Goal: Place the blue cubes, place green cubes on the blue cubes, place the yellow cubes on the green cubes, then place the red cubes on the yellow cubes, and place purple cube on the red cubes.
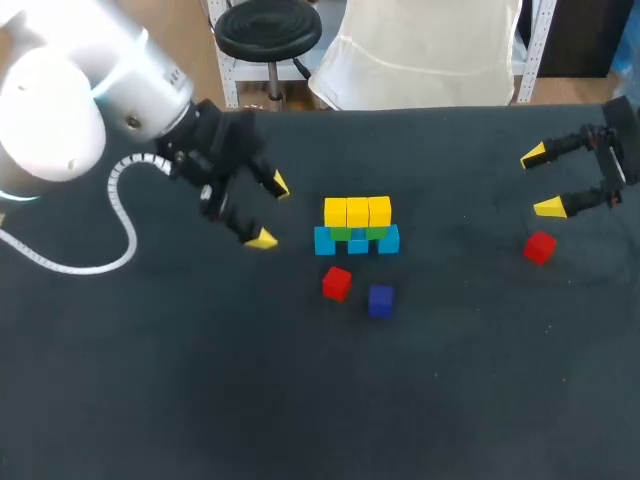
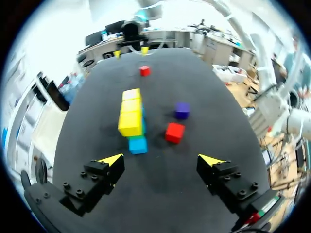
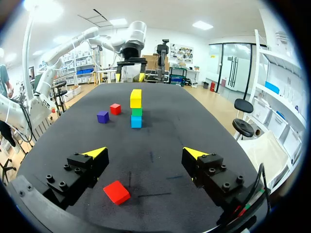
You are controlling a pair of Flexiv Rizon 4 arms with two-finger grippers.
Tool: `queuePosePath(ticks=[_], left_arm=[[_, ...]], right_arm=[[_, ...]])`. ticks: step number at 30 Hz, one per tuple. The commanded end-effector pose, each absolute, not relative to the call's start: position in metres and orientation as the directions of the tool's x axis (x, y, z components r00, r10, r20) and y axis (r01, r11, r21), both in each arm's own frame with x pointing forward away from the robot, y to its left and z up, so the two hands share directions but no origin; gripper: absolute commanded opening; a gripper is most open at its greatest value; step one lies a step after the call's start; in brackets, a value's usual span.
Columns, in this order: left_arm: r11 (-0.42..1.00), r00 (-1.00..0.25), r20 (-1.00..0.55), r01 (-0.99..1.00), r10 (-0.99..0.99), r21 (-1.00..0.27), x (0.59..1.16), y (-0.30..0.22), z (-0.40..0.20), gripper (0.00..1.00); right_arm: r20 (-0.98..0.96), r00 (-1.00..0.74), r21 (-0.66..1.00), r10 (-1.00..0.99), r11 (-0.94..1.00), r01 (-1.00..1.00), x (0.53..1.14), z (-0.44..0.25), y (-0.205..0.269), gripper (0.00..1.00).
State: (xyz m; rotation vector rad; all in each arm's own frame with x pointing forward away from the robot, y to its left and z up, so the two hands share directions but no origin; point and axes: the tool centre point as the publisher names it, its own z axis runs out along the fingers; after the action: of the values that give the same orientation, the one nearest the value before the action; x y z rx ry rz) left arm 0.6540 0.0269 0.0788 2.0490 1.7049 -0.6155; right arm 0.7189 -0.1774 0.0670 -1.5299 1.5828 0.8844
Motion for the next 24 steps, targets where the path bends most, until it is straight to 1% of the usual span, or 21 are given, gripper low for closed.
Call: queuePosePath(ticks=[1, 6, 11, 24], left_arm=[[-0.239, 0.226, -0.548, 0.970, 0.805, 0.048, 0.630, 0.023, 0.078, 1.00], [-0.354, 0.339, -0.529, 0.932, 0.778, 0.077, 0.610, 0.010, 0.075, 1.00], [-0.450, 0.421, -0.487, 0.891, 0.765, 0.064, 0.600, -0.010, 0.069, 1.00], [-0.490, 0.458, -0.428, 0.871, 0.779, 0.040, 0.604, -0.036, 0.045, 1.00]], right_arm=[[-0.878, -0.003, -0.021, -0.479, 0.045, -0.999, 0.720, 0.067, -0.178, 1.00], [-0.878, -0.003, -0.021, -0.479, 0.045, -0.999, 0.720, 0.067, -0.178, 1.00], [-0.878, -0.003, -0.021, -0.479, 0.045, -0.999, 0.720, 0.067, -0.178, 1.00], [-0.878, -0.003, -0.021, -0.479, 0.045, -0.999, 0.720, 0.067, -0.178, 1.00]])
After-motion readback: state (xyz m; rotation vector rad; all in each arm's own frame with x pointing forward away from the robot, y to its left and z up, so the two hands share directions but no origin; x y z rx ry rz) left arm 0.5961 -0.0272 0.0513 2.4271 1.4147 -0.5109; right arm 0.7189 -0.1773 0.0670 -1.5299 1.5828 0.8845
